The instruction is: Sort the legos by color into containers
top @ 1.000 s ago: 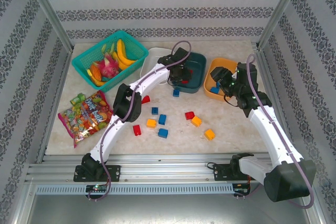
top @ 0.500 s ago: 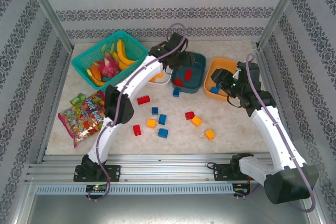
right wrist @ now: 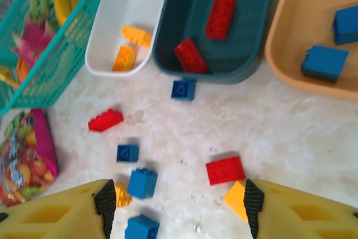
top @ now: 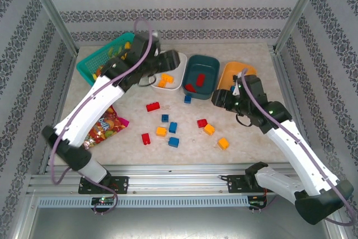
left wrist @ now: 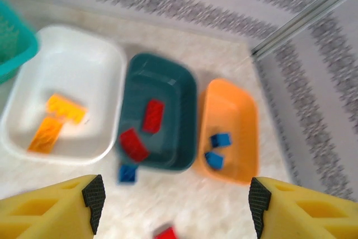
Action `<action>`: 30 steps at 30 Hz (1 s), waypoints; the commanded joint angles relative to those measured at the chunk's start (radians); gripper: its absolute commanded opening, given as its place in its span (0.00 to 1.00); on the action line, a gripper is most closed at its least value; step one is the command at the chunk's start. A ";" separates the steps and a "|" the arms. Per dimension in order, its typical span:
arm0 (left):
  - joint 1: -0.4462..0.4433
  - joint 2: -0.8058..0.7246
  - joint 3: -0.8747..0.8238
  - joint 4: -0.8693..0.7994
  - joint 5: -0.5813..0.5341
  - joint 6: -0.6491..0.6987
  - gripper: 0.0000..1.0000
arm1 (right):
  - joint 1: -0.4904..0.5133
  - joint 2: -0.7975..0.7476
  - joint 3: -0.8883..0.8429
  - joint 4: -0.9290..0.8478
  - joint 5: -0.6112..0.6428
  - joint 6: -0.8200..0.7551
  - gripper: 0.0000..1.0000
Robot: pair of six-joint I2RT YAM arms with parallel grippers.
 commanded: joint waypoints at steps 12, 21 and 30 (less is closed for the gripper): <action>-0.003 -0.561 -0.766 -0.070 0.022 -0.165 0.70 | 0.403 0.199 -0.050 0.067 0.175 0.091 0.64; -0.003 -0.749 -0.940 -0.075 0.056 -0.192 0.70 | 0.579 0.587 0.092 0.020 0.066 -0.060 0.73; -0.003 -0.876 -0.955 -0.175 0.052 -0.192 0.70 | 0.602 0.797 0.176 -0.039 0.058 -0.277 0.86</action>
